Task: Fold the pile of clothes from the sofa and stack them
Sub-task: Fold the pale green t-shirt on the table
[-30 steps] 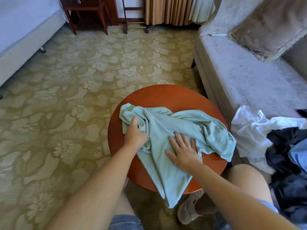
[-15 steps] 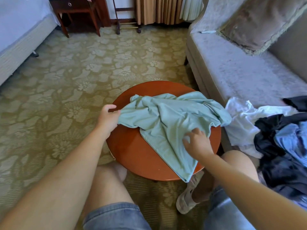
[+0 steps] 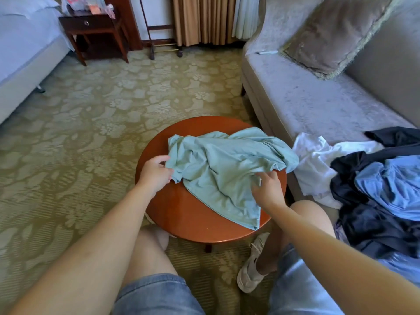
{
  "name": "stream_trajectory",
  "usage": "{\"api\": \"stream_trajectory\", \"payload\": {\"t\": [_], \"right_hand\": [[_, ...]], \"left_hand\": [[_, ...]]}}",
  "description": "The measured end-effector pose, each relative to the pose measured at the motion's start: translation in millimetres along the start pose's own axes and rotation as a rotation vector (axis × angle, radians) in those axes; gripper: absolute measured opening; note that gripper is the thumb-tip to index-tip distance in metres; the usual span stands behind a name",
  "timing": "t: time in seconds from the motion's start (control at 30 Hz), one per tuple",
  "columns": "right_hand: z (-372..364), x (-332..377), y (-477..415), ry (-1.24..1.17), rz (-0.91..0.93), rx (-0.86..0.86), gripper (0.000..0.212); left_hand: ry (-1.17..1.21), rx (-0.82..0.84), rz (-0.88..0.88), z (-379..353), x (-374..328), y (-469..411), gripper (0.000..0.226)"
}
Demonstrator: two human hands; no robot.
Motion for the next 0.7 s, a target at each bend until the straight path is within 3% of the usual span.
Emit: {"api": "stream_trajectory", "payload": {"t": [0.13, 0.23, 0.37, 0.7], "right_hand": [[-6, -30, 42, 0.144, -0.085, 0.204, 0.055], [-2, -23, 72, 0.090, 0.116, 0.157, 0.046], [-18, -18, 90, 0.223, 0.316, 0.292, 0.047], [-9, -23, 89, 0.100, 0.361, 0.168, 0.020]], "left_hand": [[-0.024, -0.028, 0.021, -7, -3, -3, 0.059], [-0.089, -0.016, -0.003, -17, -8, 0, 0.060], [-0.132, -0.006, -0.012, -24, -10, 6, 0.061], [-0.294, -0.095, 0.088, 2, 9, 17, 0.049]]}}
Point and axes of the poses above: each hand's wrist, its own y-axis away from the middle knuckle, its own z-axis out of the back of the hand, x = y × z, the point moved 7 cm from there along -y, towards the middle knuckle, and after that the axes turned 1 degree about z, right-handed, at the moved point
